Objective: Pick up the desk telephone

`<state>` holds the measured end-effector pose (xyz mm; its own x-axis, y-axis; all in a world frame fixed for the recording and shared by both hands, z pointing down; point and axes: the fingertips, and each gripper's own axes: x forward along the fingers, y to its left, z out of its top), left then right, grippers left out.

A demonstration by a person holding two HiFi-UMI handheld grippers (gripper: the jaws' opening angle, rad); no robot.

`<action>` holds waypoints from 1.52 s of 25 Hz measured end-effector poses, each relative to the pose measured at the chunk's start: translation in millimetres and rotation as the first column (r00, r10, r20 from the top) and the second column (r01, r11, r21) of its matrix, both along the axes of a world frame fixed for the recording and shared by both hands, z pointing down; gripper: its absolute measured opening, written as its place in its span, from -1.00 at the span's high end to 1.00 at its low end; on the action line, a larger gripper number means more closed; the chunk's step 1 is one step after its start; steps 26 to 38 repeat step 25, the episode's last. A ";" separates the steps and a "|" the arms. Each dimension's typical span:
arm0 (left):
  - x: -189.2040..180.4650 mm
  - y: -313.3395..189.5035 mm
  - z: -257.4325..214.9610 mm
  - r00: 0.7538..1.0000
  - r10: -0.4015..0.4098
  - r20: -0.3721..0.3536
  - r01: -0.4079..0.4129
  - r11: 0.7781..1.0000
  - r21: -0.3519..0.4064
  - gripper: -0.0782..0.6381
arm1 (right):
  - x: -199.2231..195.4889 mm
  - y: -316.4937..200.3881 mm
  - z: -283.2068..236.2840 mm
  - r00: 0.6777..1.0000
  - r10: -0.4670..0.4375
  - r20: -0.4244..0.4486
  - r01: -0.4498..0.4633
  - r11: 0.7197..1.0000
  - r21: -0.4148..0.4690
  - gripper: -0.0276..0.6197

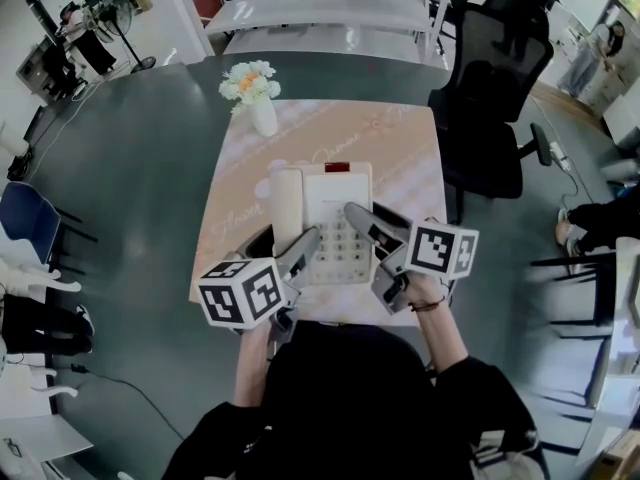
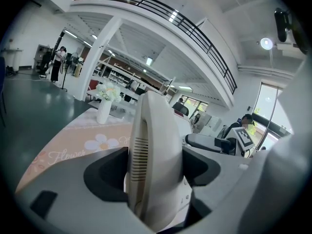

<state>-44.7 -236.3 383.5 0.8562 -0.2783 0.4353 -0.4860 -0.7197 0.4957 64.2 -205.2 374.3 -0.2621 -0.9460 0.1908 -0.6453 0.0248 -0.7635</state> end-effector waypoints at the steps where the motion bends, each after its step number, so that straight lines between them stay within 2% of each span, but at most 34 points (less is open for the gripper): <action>1: 0.0 0.7 -1.3 1.000 0.000 -0.001 0.000 1.000 0.004 -0.10 | -0.5 0.4 -1.6 1.000 -0.003 0.001 0.003 1.000 0.005 0.24; 5: 0.4 2.0 -5.0 1.000 0.003 0.002 -0.003 1.000 0.011 -0.10 | -4.3 -0.9 -9.0 1.000 -0.024 0.020 0.023 0.999 0.044 0.24; 9: 0.9 3.2 -5.2 1.000 0.005 0.003 -0.005 1.000 0.010 -0.10 | 0.6 3.6 -4.9 1.000 -0.001 0.006 0.001 1.000 0.007 0.24; 13: 1.0 2.9 -8.0 1.000 0.010 0.003 -0.010 1.000 0.013 -0.10 | -3.8 0.6 -12.1 0.999 -0.016 0.032 0.015 0.999 0.043 0.24; 19: 0.4 3.3 -6.3 1.000 0.009 0.003 -0.009 1.000 0.009 -0.10 | -1.6 2.2 -8.4 1.000 -0.004 0.024 0.003 1.000 0.024 0.24; 24: 0.4 3.9 -7.1 1.000 0.011 0.006 -0.011 1.000 0.010 -0.10 | -5.2 0.2 -12.8 0.999 -0.025 0.042 0.022 0.998 0.055 0.24; 38: 0.4 4.0 -7.3 1.000 0.011 0.007 -0.011 1.000 0.010 -0.10 | -5.4 0.2 -13.3 0.999 -0.026 0.043 0.023 0.998 0.057 0.24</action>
